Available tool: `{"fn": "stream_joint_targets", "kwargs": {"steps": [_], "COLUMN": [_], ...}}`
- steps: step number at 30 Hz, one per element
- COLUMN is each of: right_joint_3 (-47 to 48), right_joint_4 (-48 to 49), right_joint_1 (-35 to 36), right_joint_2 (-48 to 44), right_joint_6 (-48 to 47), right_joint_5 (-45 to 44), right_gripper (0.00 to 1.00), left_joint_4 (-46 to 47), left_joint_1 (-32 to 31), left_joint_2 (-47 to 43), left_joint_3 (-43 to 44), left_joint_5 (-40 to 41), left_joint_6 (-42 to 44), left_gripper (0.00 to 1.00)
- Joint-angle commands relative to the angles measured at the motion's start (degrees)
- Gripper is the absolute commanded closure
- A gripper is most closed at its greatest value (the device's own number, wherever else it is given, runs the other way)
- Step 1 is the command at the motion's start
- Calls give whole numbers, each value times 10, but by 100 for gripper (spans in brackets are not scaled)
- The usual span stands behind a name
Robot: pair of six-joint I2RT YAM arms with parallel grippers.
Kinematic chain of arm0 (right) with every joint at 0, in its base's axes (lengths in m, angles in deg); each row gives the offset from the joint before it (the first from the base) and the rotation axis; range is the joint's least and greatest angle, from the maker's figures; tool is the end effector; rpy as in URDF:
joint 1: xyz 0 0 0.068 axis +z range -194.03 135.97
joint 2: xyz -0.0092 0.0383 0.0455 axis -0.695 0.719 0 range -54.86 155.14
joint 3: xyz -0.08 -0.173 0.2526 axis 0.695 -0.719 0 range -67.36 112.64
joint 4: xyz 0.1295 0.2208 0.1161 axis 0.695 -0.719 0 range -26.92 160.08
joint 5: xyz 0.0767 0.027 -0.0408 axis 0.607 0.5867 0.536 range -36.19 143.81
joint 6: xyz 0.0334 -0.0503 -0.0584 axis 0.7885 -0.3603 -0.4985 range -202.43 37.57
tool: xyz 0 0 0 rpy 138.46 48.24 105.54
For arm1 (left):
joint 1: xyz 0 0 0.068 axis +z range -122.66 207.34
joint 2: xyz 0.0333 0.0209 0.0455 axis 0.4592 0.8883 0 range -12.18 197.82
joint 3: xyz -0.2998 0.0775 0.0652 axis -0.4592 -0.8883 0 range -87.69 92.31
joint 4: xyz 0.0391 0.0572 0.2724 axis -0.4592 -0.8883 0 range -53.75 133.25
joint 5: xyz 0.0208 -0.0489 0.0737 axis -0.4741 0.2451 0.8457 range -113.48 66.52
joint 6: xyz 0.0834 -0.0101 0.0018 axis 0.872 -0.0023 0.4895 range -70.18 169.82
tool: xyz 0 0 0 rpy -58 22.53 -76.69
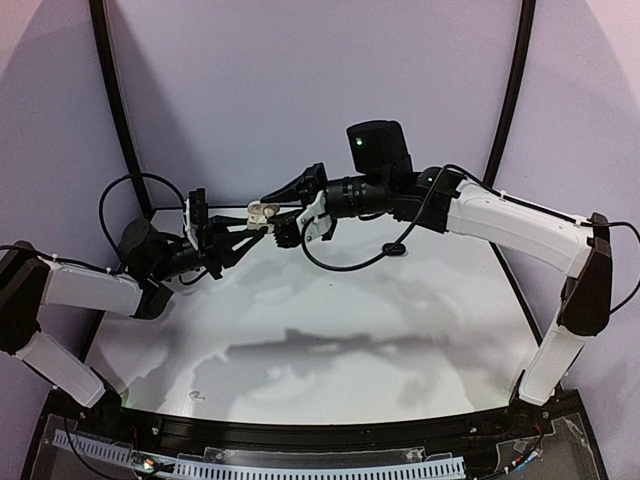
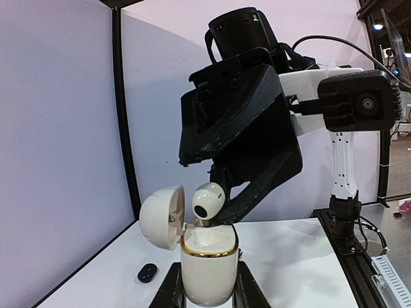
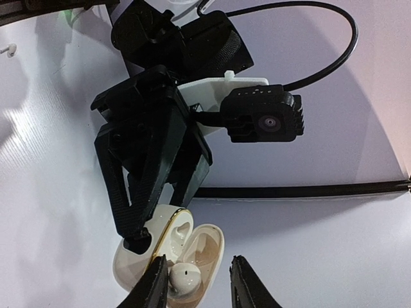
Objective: Insert the wireless bluetooth earbuds into the charging case
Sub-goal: Insert the right earbud into the right side groove of the charging case.
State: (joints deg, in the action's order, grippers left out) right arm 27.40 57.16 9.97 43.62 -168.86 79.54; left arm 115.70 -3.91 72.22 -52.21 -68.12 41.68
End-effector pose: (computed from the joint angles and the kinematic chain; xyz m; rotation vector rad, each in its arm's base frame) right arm 0.2500 0.3984 0.4214 -1.8033 0.3224 0.0205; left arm 0.2515 -0.2132 0.3103 0.9347 0.9808 -1.0342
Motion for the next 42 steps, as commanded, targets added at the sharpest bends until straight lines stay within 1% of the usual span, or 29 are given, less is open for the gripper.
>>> {"fn": "stream_joint_targets", "kwargs": {"steps": [1,10,15,23,33,39,42], "right_joint_3": [3,1,12,18,38,41,39], "right_joint_4": [-53,-74,-97,-111,-130,-130,-97], "right_joint_1": [3,0,0,0,-1,-1,-1], "right_joint_2": [20,18,22,25,17,12,3], "right_joint_6": [14,26,40,51,81,94,125], "right_joint_5": [-4,-6,13,31,36,32,33], "right_gripper": [67,65,58,56,49,47,47], "left_joint_4": [258,257,257,263,248,246,238], "left_joint_1": [-1,-2,-1,-1,-1,0,0], "left_joint_2": [-28,-27,-25,-23,-28,-30,-32], "left_joint_3": [2,3,3,4,-1,-3,-1], "left_joint_5": [14,12,13,14,32,38,44], "left_joint_6": [0,-1,-3,-6,15,20,22], "left_gripper": [99,99,99,99,99,99,99]}}
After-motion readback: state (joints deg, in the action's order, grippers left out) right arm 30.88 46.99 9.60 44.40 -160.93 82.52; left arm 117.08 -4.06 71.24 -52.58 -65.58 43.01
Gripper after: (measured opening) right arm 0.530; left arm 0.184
